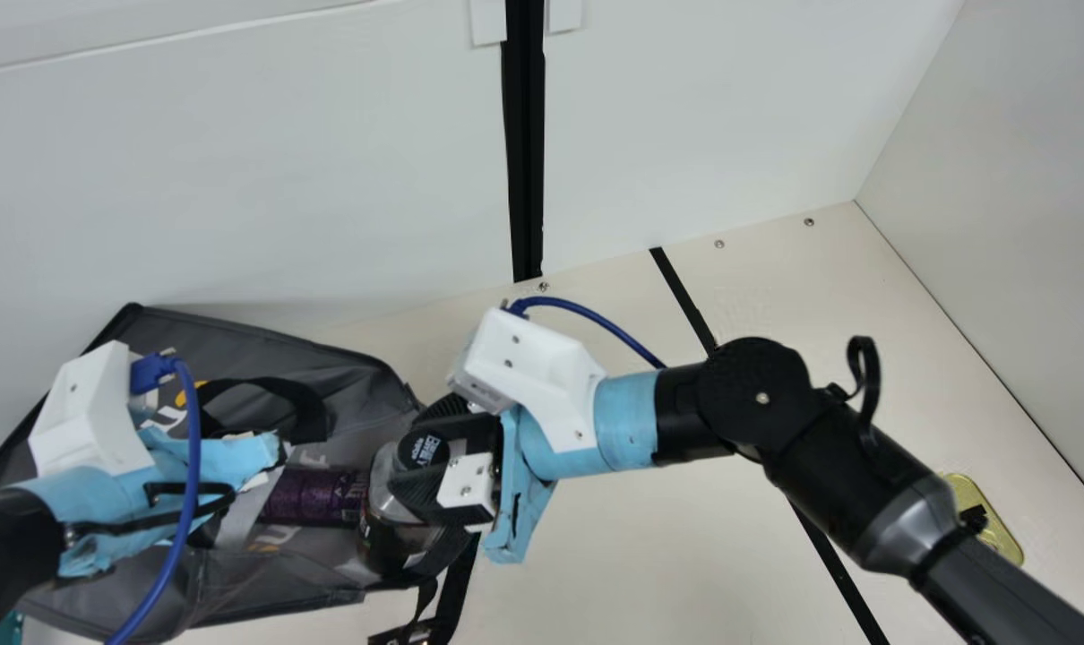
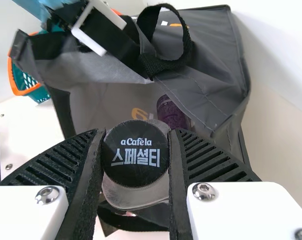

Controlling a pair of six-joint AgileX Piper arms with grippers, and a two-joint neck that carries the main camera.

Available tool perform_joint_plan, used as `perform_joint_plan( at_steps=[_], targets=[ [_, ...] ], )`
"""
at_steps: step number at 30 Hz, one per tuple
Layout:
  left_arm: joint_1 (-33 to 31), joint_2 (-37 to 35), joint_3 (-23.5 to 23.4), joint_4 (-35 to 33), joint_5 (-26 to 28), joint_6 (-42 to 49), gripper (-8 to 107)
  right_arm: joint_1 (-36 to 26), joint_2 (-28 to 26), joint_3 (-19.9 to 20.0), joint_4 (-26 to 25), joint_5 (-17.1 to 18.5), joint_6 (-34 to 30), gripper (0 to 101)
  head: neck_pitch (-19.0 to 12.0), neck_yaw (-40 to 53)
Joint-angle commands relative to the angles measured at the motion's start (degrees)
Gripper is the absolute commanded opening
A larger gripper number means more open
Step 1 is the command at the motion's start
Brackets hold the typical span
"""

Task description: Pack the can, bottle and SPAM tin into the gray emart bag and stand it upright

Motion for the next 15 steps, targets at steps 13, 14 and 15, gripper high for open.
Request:
perform_joint_plan(
  at_steps=[13, 14, 15],
  targets=[
    [0.00, 0.00, 0.00, 0.00, 0.00, 0.00, -8, 5.10, 6.71, -1.44, 3.32, -5.39, -4.73, 0, -1.30, -0.05],
    [0.00, 0.00, 0.00, 0.00, 0.00, 0.00, -8, 5.38, 7.27, -1.60, 3.49, -5.71, -5.08, 0, -1.30, -0.05],
    [0.00, 0.00, 0.00, 0.00, 0.00, 0.00, -8, 5.64, 7.84, -1.81, 3.64, -5.99, -5.37, 0, -1.30, -0.05]
  ],
)
